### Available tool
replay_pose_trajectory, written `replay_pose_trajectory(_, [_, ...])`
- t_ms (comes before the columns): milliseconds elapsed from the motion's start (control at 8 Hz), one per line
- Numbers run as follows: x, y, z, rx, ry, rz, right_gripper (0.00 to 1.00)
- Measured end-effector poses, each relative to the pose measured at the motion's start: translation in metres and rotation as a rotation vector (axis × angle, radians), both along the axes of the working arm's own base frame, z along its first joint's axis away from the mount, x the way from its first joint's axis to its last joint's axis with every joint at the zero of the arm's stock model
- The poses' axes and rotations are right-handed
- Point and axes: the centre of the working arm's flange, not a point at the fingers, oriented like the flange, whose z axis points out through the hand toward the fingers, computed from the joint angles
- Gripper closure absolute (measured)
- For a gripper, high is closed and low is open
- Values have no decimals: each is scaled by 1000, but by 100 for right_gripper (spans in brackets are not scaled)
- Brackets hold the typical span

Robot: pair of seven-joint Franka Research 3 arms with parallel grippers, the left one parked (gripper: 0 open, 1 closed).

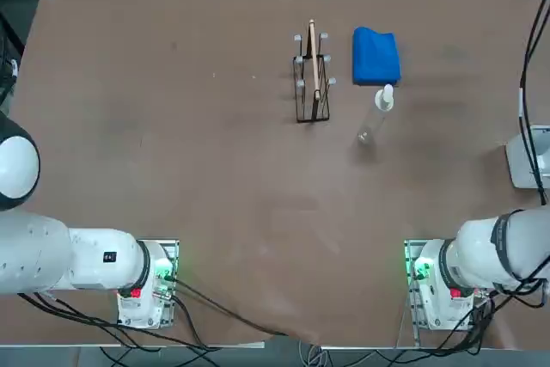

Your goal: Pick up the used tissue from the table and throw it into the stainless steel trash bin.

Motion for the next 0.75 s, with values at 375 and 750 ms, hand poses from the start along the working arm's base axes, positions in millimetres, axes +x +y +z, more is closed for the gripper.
replay_pose_trajectory(375, [-18,47,14,-17,-1,-63,0])
replay_pose_trajectory(750, [-41,57,25,-32,-8,-116,0])
